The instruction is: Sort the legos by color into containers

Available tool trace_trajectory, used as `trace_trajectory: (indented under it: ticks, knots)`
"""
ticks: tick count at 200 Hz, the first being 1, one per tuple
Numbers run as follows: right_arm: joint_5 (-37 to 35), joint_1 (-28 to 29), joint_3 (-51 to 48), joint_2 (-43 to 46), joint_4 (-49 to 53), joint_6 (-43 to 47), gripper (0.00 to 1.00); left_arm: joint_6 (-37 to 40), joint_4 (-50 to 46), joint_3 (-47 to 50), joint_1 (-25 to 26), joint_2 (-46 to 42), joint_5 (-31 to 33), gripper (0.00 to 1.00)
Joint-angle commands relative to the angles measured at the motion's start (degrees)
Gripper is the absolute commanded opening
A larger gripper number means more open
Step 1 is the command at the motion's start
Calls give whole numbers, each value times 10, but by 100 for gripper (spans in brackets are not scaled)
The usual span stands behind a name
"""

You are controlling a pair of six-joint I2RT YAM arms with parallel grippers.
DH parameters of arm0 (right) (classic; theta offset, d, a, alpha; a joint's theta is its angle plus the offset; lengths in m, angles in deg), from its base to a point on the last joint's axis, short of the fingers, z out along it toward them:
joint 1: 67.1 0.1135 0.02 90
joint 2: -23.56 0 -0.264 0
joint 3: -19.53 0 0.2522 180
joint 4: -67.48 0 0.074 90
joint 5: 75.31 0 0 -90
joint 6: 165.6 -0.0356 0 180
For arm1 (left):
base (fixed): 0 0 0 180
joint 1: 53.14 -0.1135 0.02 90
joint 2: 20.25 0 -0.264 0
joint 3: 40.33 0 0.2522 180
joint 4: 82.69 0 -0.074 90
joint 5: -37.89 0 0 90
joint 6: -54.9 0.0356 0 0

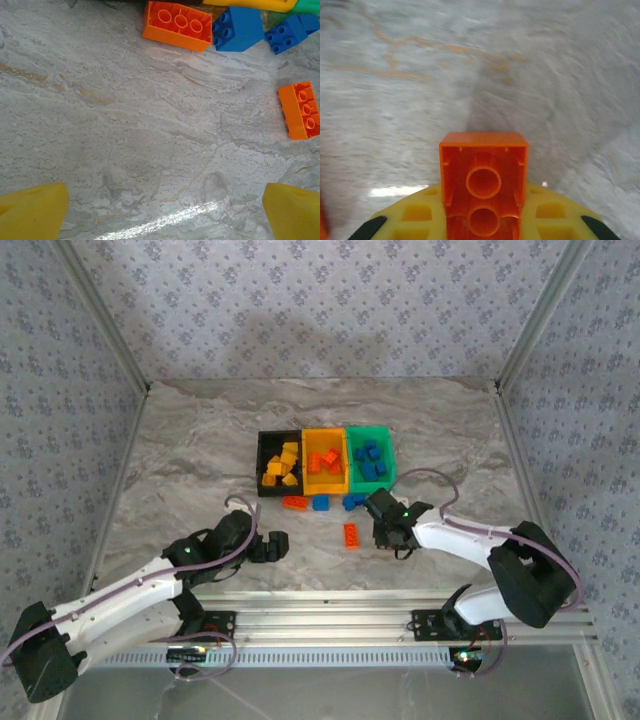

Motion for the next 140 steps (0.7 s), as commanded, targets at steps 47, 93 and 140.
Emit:
trace_trajectory:
  ticks: [47,93,140]
  knots:
    - [20,30,275,-90,0,85,27,-3,-2,-12,-3,-11,4,100]
    - [4,-5,481,-275,37,88,30,-8,-28,-15,-3,-35,2,100]
    - [11,-32,581,-348,56,89,63,-9,-65,-18,-3,-75,12,100]
